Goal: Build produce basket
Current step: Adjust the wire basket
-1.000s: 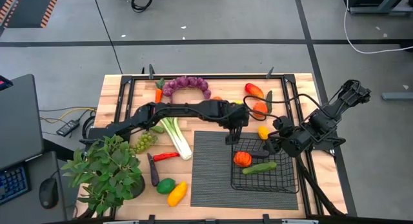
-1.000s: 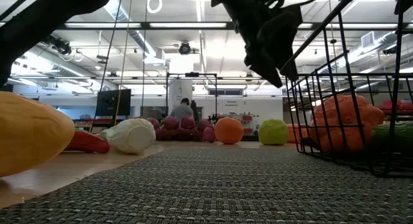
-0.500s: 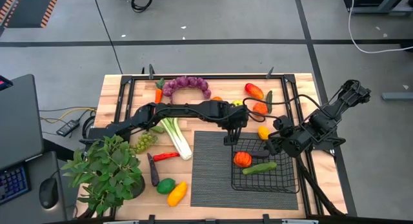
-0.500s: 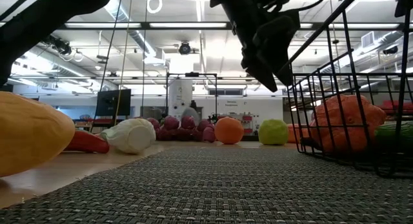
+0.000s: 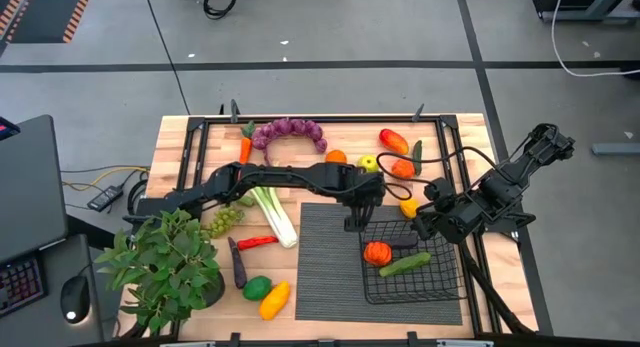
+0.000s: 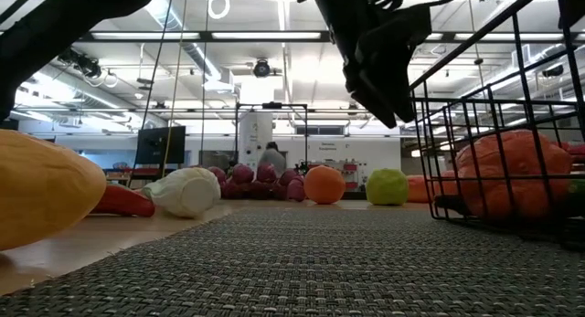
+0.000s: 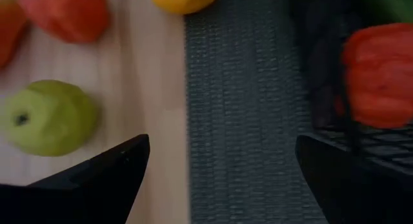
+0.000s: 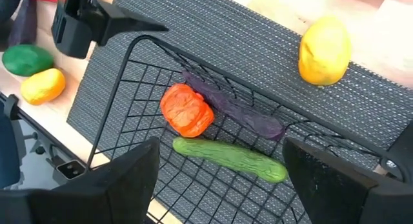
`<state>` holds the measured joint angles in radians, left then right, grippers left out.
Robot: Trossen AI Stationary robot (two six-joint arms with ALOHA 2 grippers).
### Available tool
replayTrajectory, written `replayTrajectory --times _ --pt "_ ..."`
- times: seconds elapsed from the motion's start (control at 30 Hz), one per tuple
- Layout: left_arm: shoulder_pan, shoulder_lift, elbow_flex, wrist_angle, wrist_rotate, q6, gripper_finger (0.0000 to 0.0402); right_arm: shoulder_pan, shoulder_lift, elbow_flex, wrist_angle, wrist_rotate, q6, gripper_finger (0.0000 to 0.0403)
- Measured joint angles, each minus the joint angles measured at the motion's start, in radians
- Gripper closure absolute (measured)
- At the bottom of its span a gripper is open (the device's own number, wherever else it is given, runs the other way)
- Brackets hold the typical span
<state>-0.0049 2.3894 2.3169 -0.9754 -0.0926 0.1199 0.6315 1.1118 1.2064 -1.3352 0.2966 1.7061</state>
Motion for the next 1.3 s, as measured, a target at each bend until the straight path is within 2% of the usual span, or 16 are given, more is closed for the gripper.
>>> replayTrajectory --times 0.2,0.43,0.5,0.6,0.7,0.83,0.93,1.1,1.2,1.3 --pt "0.048 -0.014 0.006 -0.054 -0.038 -0.02 0.0005 -0.008 0.0 0.0 -0.027 0.03 0.022 0.0074" --pt "0.098 -0.075 0.034 -0.239 -0.024 -0.2 0.0005 -0.043 0.0 0.0 -0.093 0.021 0.079 0.0074" --pt "0.106 -0.095 0.034 -0.293 0.043 -0.257 0.0005 -0.053 0.0 0.0 -0.104 0.003 0.082 0.0074" --pt "0.106 -0.109 0.034 -0.349 0.202 -0.338 0.0005 -0.064 0.0 0.0 -0.109 -0.022 0.081 0.0074" --pt "0.084 -0.11 0.034 -0.392 0.333 -0.364 0.0005 -0.069 0.0 0.0 -0.108 -0.05 0.08 0.0074" --pt "0.047 -0.108 0.034 -0.404 0.355 -0.363 0.0005 -0.07 0.0 0.0 -0.108 -0.105 0.08 0.0074" --pt "0.024 -0.105 0.032 -0.386 0.352 -0.363 0.0005 -0.07 0.004 -0.005 -0.099 -0.103 0.069 0.0074" --pt "0.005 -0.105 0.032 -0.351 0.321 -0.371 0.0005 -0.099 0.046 -0.057 -0.02 -0.097 -0.12 0.0074" --pt "0.009 -0.105 0.032 -0.383 0.313 -0.372 0.0005 -0.134 0.087 -0.078 0.034 -0.134 -0.275 0.0074" --pt "0.012 -0.105 0.032 -0.439 0.313 -0.375 0.0005 -0.177 0.136 -0.079 0.065 -0.127 -0.402 0.0074"
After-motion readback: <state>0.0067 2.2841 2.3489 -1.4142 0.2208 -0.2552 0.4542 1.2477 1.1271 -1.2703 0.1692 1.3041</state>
